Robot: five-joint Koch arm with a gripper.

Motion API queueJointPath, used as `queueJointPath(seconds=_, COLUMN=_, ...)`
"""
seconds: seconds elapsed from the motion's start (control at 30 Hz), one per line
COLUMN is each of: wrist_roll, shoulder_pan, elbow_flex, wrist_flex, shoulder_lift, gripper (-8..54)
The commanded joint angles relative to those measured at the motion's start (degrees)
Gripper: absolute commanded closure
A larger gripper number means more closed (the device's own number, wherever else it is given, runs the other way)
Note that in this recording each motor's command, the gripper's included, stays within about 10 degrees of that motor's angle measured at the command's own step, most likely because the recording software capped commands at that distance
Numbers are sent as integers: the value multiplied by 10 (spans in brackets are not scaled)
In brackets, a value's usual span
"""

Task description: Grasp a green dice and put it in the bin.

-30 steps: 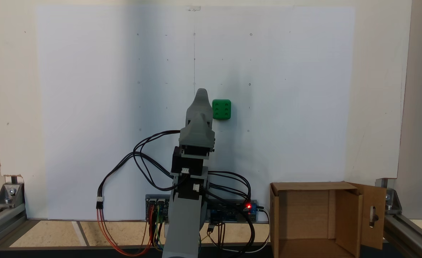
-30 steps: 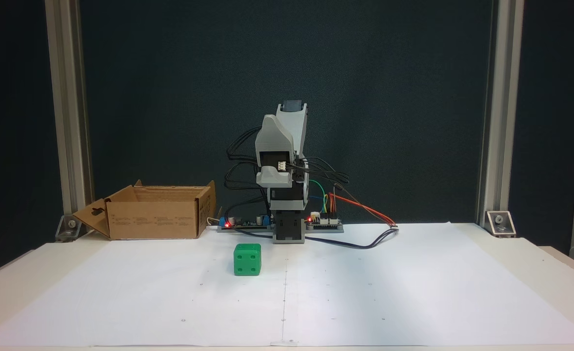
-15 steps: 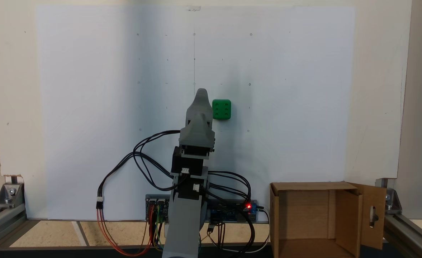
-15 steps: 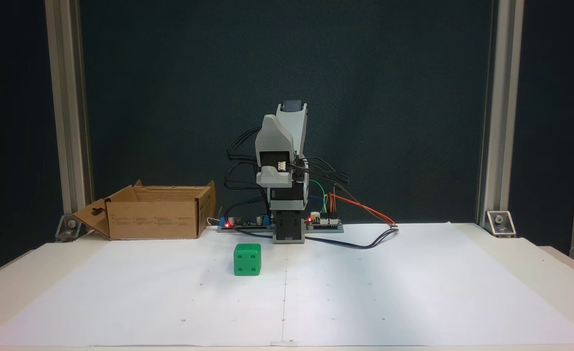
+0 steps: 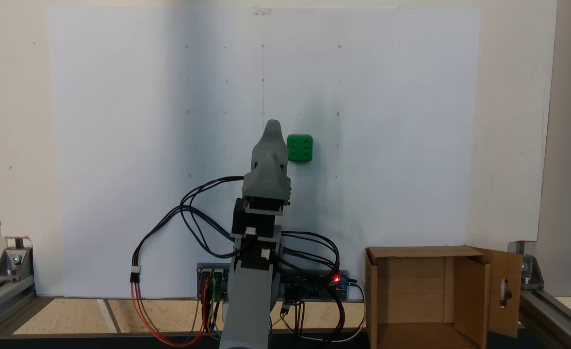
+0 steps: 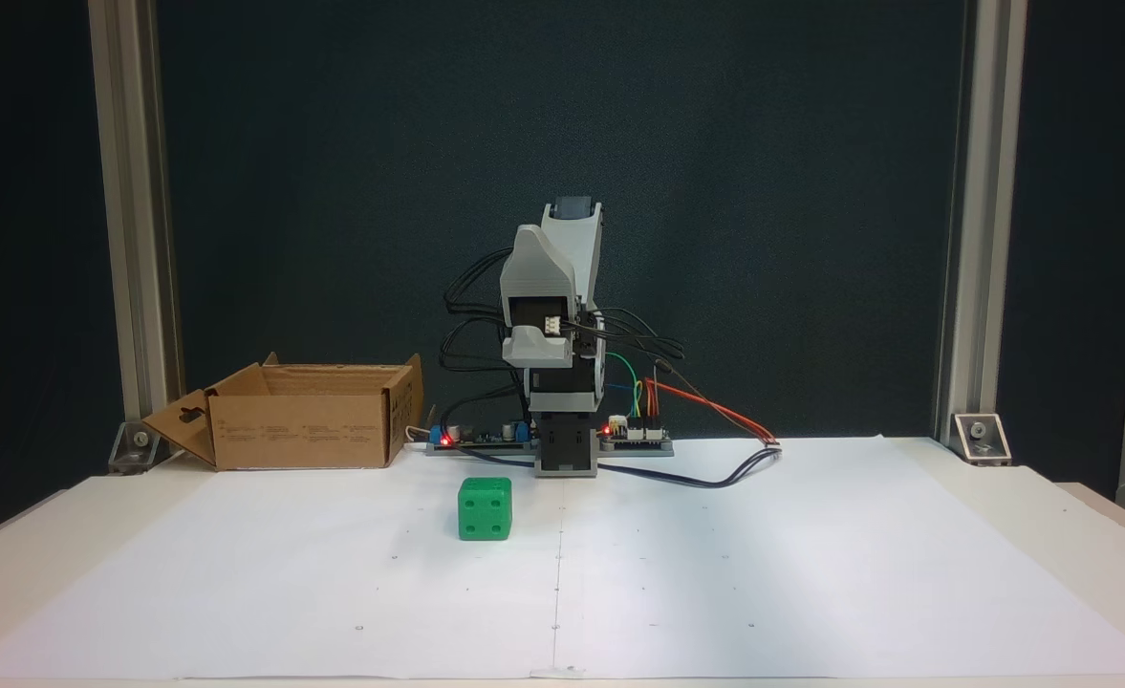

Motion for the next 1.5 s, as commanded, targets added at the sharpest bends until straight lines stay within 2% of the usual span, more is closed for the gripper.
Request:
queueJointPath(seconds=0.0, wrist_roll=17, shoulder_pan=7, elbow_flex=28, wrist_flex=-33, shoulder_lift=62, gripper=9)
queueJointPath(seconds=1.47, wrist_roll=11, shoulder_pan=8, elbow_flex=28, wrist_flex=-30, shoulder_lift=62, gripper=13)
